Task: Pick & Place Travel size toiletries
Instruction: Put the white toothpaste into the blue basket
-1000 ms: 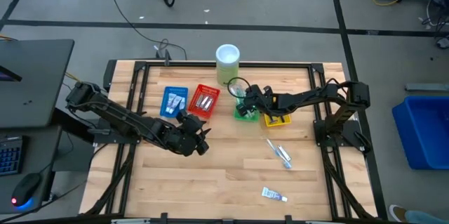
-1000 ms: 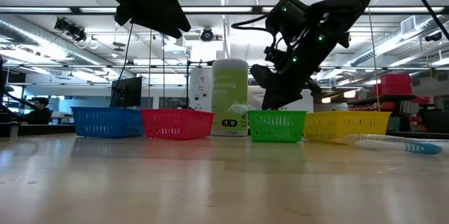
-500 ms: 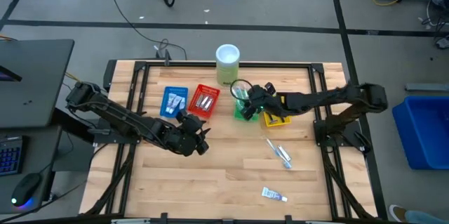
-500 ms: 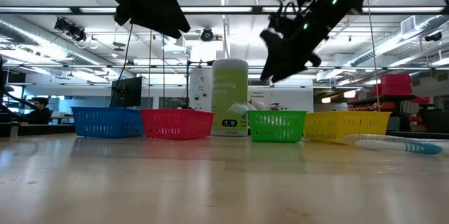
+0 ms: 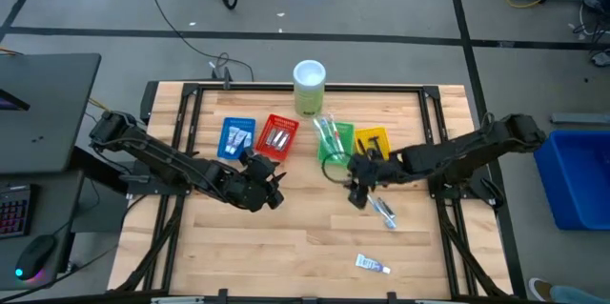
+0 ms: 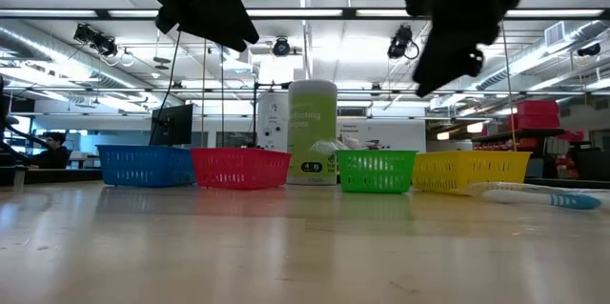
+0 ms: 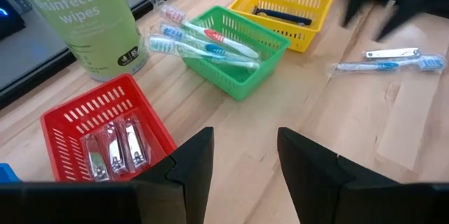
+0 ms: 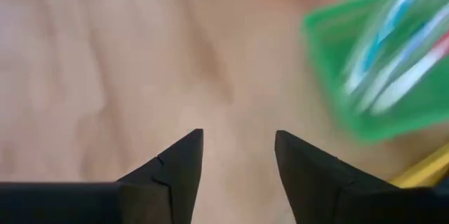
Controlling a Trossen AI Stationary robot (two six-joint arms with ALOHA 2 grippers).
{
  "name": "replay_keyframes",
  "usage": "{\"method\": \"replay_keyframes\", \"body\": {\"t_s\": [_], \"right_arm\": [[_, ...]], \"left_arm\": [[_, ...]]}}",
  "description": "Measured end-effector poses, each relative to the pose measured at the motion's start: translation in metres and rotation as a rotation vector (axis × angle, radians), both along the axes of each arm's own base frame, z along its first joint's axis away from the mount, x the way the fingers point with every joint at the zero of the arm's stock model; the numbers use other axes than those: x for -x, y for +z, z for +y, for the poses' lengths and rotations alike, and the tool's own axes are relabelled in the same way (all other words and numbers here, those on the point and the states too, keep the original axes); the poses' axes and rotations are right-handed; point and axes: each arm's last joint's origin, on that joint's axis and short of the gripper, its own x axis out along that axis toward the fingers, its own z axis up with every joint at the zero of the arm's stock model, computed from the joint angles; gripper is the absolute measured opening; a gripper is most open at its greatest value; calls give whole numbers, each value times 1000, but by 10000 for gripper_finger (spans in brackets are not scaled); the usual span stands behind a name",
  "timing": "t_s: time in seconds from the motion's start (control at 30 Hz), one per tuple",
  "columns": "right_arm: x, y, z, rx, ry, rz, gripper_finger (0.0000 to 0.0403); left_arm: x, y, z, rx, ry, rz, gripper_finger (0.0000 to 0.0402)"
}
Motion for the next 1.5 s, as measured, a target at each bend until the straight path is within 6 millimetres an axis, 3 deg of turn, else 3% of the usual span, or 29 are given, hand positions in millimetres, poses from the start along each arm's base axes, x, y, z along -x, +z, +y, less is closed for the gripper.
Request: {"method": "replay_keyframes", "body": {"t_s": [0.33,0.57,0.87,1.23,1.5], "right_arm": [[30,-9,54,-201,44,184,199],[40,-6,84,-217,173,143,205],[50,-3,120,-190,336,26,182],[61,-34,159,-160,490,111,171],[70,-62,180,-111,552,181,216]], "left_arm": [[0,0,0,6,2,-7,166],[0,0,0,23,14,-21,166],[-1,0,-1,46,-5,-13,166],[-5,2,-5,99,-120,-8,166],[-9,7,-8,113,-157,-60,166]]}}
